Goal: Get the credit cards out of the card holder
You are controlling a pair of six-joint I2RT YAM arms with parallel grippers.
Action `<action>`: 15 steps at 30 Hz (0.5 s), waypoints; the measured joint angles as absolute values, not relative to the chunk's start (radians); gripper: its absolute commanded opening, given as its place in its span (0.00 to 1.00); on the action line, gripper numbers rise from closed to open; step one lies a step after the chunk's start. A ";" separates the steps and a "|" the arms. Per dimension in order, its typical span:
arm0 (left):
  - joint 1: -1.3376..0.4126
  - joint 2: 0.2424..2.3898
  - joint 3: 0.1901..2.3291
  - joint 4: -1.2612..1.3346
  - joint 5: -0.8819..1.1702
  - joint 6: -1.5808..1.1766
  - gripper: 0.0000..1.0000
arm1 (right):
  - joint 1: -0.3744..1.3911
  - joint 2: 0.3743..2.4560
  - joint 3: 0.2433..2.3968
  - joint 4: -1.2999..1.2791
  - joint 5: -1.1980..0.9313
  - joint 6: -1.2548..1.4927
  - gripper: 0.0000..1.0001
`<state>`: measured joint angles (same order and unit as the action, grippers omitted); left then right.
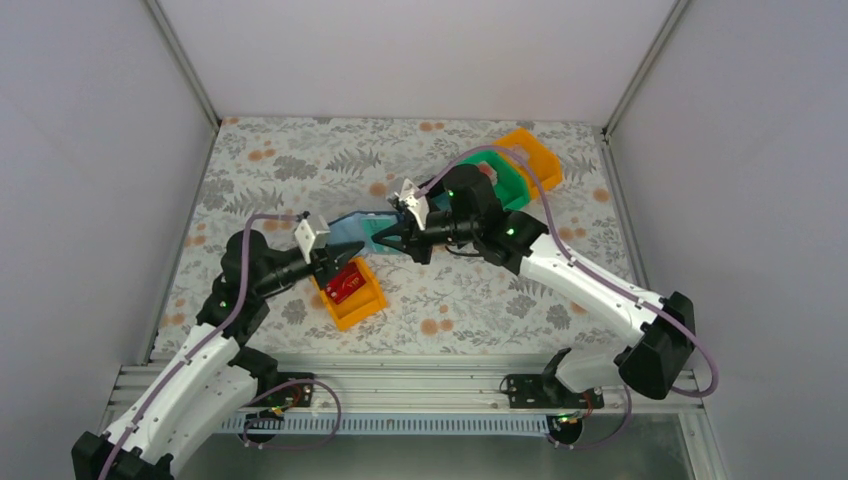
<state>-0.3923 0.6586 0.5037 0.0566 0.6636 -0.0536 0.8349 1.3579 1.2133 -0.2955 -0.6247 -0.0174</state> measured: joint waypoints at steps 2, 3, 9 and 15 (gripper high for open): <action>-0.392 0.654 0.504 0.046 0.666 -0.048 0.03 | 0.835 1.353 1.213 -0.307 -0.624 -0.038 0.11; -0.394 0.653 0.504 0.044 0.671 -0.050 0.03 | 0.835 1.349 1.213 -0.311 -0.622 -0.048 0.15; -0.395 0.640 0.505 0.052 0.738 -0.046 0.02 | 0.839 1.268 1.183 -0.340 -0.622 -0.088 0.37; -0.395 0.626 0.505 0.077 0.806 -0.062 0.02 | 0.834 1.208 1.162 -0.359 -0.609 -0.099 0.04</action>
<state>-0.3950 0.6258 0.5045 0.0769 0.8062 -0.0620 0.8345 1.2083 1.1618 -0.3588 -0.6090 -0.0990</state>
